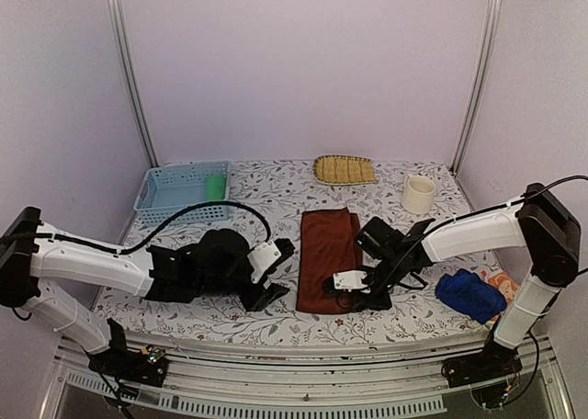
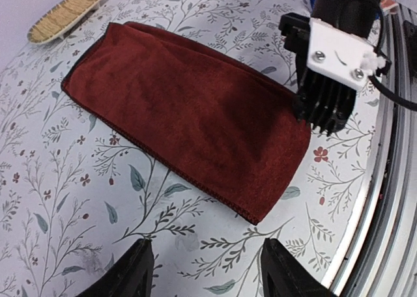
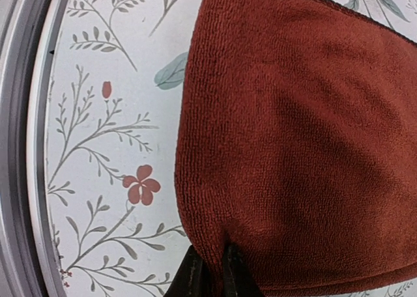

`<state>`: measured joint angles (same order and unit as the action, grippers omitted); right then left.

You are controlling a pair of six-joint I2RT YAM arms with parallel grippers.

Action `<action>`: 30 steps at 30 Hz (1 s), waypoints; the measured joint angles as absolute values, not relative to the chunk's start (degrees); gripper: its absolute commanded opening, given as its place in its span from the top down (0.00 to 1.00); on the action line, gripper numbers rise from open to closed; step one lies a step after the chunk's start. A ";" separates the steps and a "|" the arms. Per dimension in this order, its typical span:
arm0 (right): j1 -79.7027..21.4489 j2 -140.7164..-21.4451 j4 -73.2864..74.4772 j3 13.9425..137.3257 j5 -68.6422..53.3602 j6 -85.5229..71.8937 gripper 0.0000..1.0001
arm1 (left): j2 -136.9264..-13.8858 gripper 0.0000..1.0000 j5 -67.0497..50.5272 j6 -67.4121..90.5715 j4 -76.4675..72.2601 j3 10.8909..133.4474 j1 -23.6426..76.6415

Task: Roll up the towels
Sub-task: Pick up the towel from the center of the board, then roll the towel at the center of the board.

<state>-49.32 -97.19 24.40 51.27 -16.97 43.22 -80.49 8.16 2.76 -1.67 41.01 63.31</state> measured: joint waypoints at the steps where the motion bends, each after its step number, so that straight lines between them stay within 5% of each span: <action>1: -48.95 -97.38 25.32 51.68 -18.22 43.13 0.89 | -80.49 0.41 8.03 1.98 -2.37 40.62 63.94; 17: -36.93 -109.65 43.18 61.89 -46.13 44.49 0.91 | -98.19 0.44 4.84 -10.39 -13.45 47.81 72.05; 30: -33.80 -112.51 48.40 62.41 -52.51 46.72 0.92 | -108.36 0.61 2.42 -17.32 -15.99 54.08 72.38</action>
<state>-33.80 -112.51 48.40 62.41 -52.51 46.72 -108.36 2.42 -17.32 -15.99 54.08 72.38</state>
